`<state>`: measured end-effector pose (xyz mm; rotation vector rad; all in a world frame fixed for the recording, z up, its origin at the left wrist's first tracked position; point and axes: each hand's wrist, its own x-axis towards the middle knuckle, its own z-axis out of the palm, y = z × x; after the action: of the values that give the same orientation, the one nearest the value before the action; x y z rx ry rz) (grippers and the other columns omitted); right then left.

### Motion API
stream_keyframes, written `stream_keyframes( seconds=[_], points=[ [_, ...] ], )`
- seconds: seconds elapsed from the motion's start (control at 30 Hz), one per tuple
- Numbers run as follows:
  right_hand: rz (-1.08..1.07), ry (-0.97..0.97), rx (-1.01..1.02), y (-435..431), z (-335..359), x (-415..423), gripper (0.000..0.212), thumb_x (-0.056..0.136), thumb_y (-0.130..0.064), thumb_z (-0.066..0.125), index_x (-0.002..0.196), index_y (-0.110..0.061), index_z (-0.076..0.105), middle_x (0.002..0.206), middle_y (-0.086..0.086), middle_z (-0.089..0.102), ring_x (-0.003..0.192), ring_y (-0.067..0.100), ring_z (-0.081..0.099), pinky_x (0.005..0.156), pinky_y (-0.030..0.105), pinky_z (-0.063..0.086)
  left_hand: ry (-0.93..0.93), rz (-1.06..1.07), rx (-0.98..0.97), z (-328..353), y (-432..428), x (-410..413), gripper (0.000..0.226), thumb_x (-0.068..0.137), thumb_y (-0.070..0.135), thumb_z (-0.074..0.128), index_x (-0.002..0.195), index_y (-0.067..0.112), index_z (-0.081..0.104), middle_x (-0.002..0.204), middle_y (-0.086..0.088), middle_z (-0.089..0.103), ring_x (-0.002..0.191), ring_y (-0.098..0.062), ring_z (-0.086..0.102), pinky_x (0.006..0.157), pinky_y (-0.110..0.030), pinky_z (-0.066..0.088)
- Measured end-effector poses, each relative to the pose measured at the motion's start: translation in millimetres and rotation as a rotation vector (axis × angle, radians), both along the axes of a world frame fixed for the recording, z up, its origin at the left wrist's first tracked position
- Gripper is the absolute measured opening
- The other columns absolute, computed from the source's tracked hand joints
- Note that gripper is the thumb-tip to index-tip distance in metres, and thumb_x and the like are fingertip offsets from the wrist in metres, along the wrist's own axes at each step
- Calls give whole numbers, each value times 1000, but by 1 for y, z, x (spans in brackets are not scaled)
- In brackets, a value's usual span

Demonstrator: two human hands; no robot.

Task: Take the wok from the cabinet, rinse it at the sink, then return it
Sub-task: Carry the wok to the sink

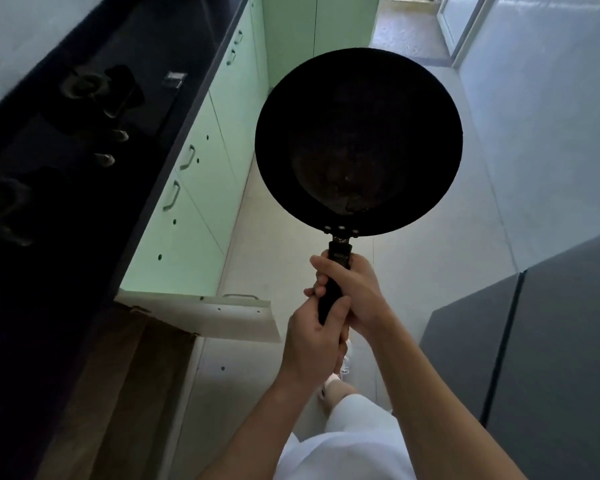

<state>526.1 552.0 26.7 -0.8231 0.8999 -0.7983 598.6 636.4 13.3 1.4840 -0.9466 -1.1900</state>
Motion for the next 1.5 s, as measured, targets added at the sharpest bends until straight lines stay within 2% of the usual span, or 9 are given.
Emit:
stream_keyframes(
  seconds=[0.2, 0.33, 0.57, 0.7, 1.07, 1.23, 1.4, 1.5],
  points=[
    [15, 21, -10, -119, -1, -28, 14, 96, -2, 63, 86, -5, 54, 61, 5, 54, 51, 16, 55, 64, 34, 59, -1, 10, 40, 5, -117, -28, 30, 100, 31, 50, 78, 11, 53, 49, -3, 48, 32, -17, 44, 35, -25, 38],
    [27, 27, 13, -189, -1, -50, 12, 96, -2, 63, 88, -5, 54, 63, 6, 54, 52, 17, 56, 63, 33, 59, 78, 18, 68, 13, -188, -50, 32, 101, 25, 49, 80, 1, 49, 51, -9, 44, 30, -20, 38, 31, -24, 34],
    [22, -1, 20, -274, -2, -68, 12, 96, -2, 62, 88, -5, 54, 63, 6, 55, 53, 17, 56, 64, 33, 59, 76, -17, 91, 21, -272, -65, 34, 101, 23, 49, 83, -6, 48, 51, -4, 45, 30, -19, 38, 31, -27, 33],
    [13, -8, 21, -320, -3, -66, 16, 96, -2, 63, 83, -6, 54, 61, 4, 55, 51, 16, 56, 65, 35, 58, 51, -16, 82, 21, -320, -63, 31, 101, 22, 50, 83, -3, 51, 51, -2, 46, 31, -19, 40, 32, -24, 36],
    [0, 7, -25, -492, -4, -16, 17, 96, -3, 62, 82, -7, 55, 62, 4, 56, 52, 16, 57, 68, 36, 60, 83, -62, 52, 16, -493, -9, 26, 101, 17, 51, 78, 4, 51, 51, -5, 46, 30, -17, 38, 32, -22, 33],
    [-10, -7, -23, -580, 0, 22, 19, 96, -4, 63, 80, -9, 56, 61, 3, 57, 53, 15, 57, 67, 37, 59, 95, -75, 55, 19, -584, 32, 26, 100, 18, 52, 81, 1, 51, 51, -7, 46, 30, -20, 38, 32, -23, 33],
    [-23, 5, -23, -646, 4, 43, 17, 96, -3, 62, 81, -8, 55, 61, 3, 57, 52, 15, 57, 68, 37, 61, 85, -71, 59, 19, -649, 52, 26, 100, 21, 52, 77, 10, 53, 51, -5, 47, 32, -20, 40, 34, -24, 35],
    [-10, 13, -13, -685, 1, 50, 18, 96, -3, 62, 80, -8, 55, 61, 4, 57, 52, 15, 57, 68, 37, 61, 94, -63, 72, 15, -688, 60, 26, 100, 22, 53, 78, 9, 52, 52, -6, 47, 33, -21, 39, 34, -24, 34]
  ],
)
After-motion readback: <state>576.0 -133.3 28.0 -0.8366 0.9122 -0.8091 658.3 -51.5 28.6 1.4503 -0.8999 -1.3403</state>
